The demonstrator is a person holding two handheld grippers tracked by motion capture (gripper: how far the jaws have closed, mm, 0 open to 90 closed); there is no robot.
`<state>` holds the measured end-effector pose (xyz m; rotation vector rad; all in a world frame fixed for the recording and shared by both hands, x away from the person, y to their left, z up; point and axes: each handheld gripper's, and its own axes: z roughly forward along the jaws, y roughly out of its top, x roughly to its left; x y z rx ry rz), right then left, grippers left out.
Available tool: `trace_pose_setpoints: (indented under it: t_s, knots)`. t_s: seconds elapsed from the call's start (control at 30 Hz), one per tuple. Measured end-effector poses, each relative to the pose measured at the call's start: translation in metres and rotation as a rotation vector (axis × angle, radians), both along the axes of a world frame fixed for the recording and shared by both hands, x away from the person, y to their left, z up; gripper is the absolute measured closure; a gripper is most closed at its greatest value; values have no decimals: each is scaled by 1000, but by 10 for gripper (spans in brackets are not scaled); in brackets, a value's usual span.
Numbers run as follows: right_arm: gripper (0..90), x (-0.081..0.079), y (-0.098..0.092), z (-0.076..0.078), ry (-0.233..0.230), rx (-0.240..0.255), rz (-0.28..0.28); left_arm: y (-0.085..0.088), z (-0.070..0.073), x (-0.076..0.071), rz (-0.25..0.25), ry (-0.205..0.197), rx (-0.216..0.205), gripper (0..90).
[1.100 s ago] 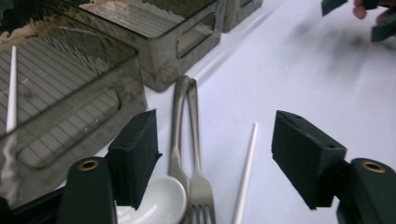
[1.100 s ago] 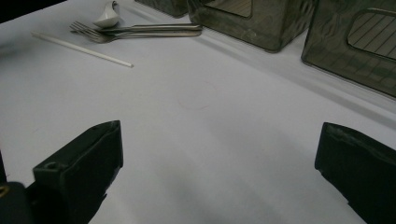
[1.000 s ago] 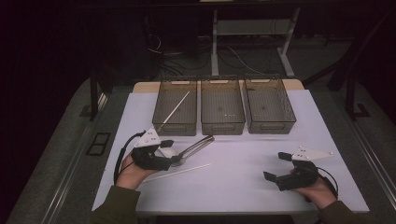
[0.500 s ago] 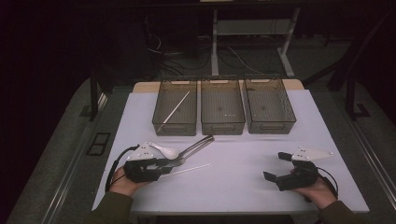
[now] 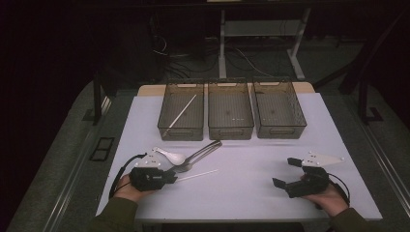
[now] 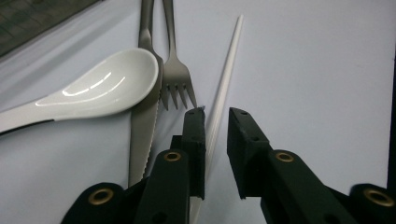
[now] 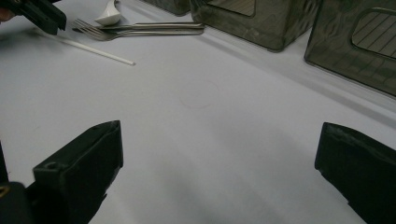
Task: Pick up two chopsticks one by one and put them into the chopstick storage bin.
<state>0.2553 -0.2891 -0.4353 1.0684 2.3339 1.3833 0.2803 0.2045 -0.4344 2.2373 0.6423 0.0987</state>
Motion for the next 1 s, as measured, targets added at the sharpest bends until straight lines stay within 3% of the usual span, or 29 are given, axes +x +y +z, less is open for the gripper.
trace_pose_setpoints:
  t_s: [0.4, 0.8, 1.0]
  knots:
    - [10, 0, 0, 0, -1, -2, 1, -1, -9, 3, -14, 16, 61, 807]
    - [10, 0, 1, 0, -3, -4, 3, -1, -10, 3, -40, 3, 59, 815]
    - [10, 0, 1, 0, -2, -3, 3, -2, -10, 5, -64, 50, 39, 832]
